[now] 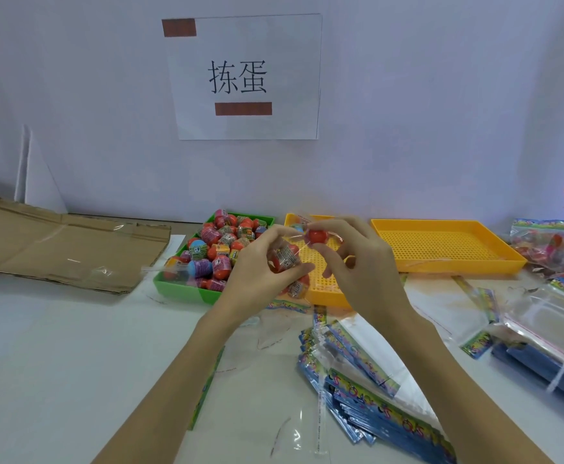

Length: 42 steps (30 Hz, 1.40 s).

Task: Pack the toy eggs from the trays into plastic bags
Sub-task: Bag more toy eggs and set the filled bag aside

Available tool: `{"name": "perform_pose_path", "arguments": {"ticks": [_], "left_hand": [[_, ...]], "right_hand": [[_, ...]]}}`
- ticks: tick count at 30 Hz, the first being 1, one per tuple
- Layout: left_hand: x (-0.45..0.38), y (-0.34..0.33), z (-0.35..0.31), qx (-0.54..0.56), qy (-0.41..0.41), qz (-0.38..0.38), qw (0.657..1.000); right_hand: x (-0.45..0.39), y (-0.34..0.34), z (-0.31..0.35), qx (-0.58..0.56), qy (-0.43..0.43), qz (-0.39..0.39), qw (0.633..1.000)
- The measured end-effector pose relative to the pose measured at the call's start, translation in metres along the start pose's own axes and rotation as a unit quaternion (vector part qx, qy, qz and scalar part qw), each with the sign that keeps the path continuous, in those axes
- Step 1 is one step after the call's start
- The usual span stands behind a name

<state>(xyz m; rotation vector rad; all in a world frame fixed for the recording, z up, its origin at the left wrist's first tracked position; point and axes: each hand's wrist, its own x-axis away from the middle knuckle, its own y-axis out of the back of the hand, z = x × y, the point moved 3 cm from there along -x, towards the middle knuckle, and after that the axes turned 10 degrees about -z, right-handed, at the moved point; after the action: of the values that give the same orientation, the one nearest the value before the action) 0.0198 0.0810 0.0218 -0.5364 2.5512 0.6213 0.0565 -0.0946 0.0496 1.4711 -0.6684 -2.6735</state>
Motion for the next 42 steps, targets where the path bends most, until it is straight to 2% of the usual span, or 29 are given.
{"name": "perform_pose_path", "arguments": {"ticks": [8,12,15,21,25,28,32,35,42], "left_hand": [[0.000,0.000,-0.001,0.005,-0.008,0.000,1.000],[0.001,0.002,-0.004,0.026,-0.010,0.007,1.000],[0.001,0.000,-0.005,0.031,-0.023,0.024,0.999],[0.003,-0.001,-0.006,0.045,-0.016,0.029,0.998],[0.004,-0.001,-0.006,0.054,0.000,0.037,0.998],[0.003,-0.002,-0.006,0.064,0.016,0.032,0.997],[0.002,0.001,-0.006,0.084,0.031,0.014,0.996],[0.002,0.003,-0.005,0.068,0.030,0.010,0.997],[0.005,-0.003,-0.005,0.037,0.013,0.030,0.999]], "right_hand": [[0.002,-0.002,-0.003,-0.074,-0.109,0.029,0.991],[0.001,-0.001,-0.001,-0.045,-0.062,0.083,0.994],[0.002,-0.003,-0.001,-0.045,-0.066,0.115,0.990],[0.004,-0.001,-0.003,-0.095,-0.117,0.090,0.984],[0.005,-0.001,-0.004,-0.071,-0.140,0.049,0.986],[0.002,0.002,-0.003,-0.051,-0.121,0.028,0.991],[0.001,0.001,0.002,-0.003,-0.071,0.064,0.995],[0.000,0.001,0.004,-0.028,-0.057,0.074,0.995],[0.005,-0.001,-0.010,-0.070,-0.105,0.103,0.987]]}}
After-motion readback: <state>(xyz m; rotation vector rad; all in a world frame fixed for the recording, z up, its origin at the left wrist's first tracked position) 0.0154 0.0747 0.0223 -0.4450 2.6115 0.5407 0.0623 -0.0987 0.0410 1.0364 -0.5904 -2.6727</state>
